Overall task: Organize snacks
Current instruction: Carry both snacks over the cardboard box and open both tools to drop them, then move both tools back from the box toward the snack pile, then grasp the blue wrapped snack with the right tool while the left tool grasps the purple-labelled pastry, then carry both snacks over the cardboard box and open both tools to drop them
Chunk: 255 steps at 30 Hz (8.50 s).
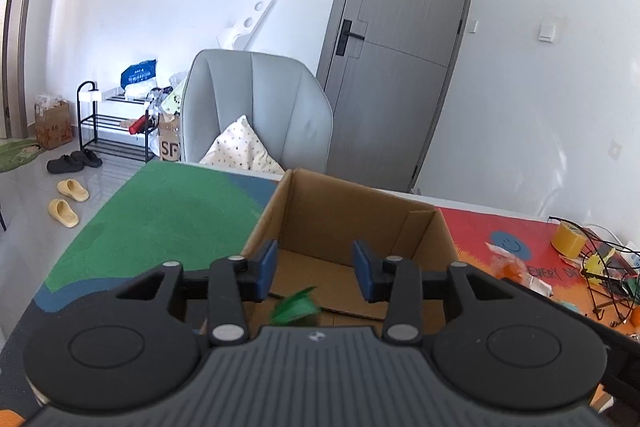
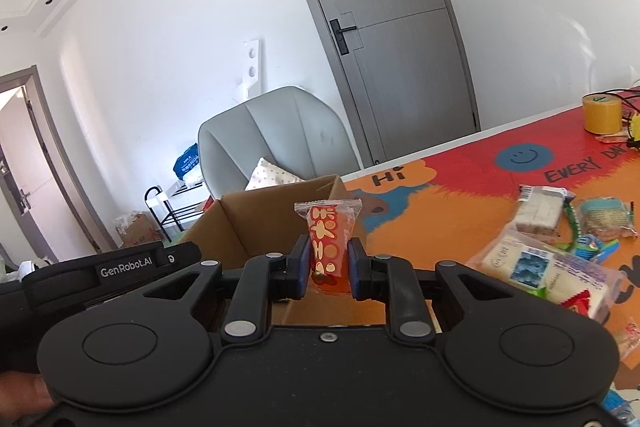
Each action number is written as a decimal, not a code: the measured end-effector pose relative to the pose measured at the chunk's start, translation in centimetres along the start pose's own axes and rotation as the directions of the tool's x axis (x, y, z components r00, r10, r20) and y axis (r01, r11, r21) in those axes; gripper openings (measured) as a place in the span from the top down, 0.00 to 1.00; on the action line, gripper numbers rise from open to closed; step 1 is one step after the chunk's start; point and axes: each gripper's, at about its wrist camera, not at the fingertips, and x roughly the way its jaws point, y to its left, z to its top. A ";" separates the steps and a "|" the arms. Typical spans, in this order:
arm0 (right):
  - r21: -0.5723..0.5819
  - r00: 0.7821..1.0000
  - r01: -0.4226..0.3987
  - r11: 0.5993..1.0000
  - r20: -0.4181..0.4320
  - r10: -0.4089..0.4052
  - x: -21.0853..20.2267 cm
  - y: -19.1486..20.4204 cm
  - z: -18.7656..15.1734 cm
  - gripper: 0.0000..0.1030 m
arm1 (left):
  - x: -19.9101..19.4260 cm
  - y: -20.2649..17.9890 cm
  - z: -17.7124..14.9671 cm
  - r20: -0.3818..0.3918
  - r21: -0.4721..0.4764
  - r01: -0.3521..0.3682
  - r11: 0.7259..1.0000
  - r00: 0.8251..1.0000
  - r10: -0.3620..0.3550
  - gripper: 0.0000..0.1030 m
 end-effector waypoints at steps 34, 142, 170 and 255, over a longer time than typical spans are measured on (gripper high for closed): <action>0.085 0.981 0.169 0.982 0.081 -0.176 -4.6 -3.3 -1.2 0.00 | -3.7 -1.4 -1.9 0.032 -0.072 -0.017 0.997 0.999 0.019 0.04; 0.162 0.949 0.315 0.935 -0.062 -0.309 -10.0 -17.4 -7.4 0.69 | 0.3 -15.9 -11.6 -0.181 0.175 0.190 0.966 0.971 -0.158 0.34; 0.158 0.951 0.310 0.938 -0.061 -0.304 -9.9 -17.3 -7.3 0.68 | 1.7 -18.2 -13.1 -0.237 0.198 0.243 0.950 0.952 -0.194 0.64; -0.037 0.999 -0.023 0.999 0.028 0.024 0.2 1.9 0.1 0.69 | -3.4 3.0 -0.3 0.079 -0.123 -0.022 0.992 0.996 0.032 0.52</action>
